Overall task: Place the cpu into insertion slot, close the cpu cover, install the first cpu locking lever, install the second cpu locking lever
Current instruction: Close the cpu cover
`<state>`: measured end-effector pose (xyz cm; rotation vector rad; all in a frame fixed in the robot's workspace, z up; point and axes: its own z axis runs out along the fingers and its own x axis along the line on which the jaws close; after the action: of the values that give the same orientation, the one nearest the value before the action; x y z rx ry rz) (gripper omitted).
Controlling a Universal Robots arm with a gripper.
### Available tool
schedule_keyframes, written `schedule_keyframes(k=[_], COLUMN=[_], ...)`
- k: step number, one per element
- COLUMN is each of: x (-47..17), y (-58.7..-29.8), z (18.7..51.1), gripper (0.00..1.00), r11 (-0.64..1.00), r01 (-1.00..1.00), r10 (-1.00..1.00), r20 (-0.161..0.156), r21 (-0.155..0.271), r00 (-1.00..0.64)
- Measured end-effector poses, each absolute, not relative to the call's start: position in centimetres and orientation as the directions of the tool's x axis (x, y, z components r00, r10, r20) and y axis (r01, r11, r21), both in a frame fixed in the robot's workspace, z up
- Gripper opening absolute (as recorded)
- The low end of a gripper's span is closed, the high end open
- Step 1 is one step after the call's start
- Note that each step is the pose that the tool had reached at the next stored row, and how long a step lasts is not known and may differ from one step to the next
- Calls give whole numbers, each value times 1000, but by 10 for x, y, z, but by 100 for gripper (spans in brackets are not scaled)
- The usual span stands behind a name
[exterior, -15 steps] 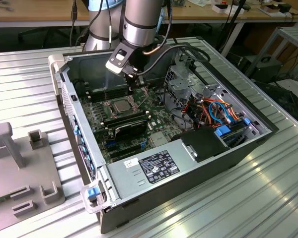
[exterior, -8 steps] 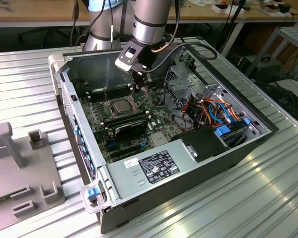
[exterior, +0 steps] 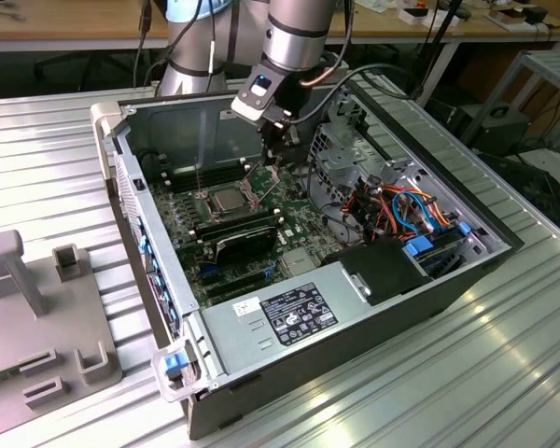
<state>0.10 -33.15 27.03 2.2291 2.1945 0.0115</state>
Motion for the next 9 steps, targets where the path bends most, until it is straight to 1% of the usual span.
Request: schedule_keyframes(k=[2,5,9], x=[5,31,32], y=[-331,-330,-330], z=[270,269,257], gripper=[11,11,11], r11=[-16,-16,-16], r01=[1000,1000,1000], r10=[1000,1000,1000], r20=[-4,-4,-4], r21=[15,15,15], r00=[16,16,16])
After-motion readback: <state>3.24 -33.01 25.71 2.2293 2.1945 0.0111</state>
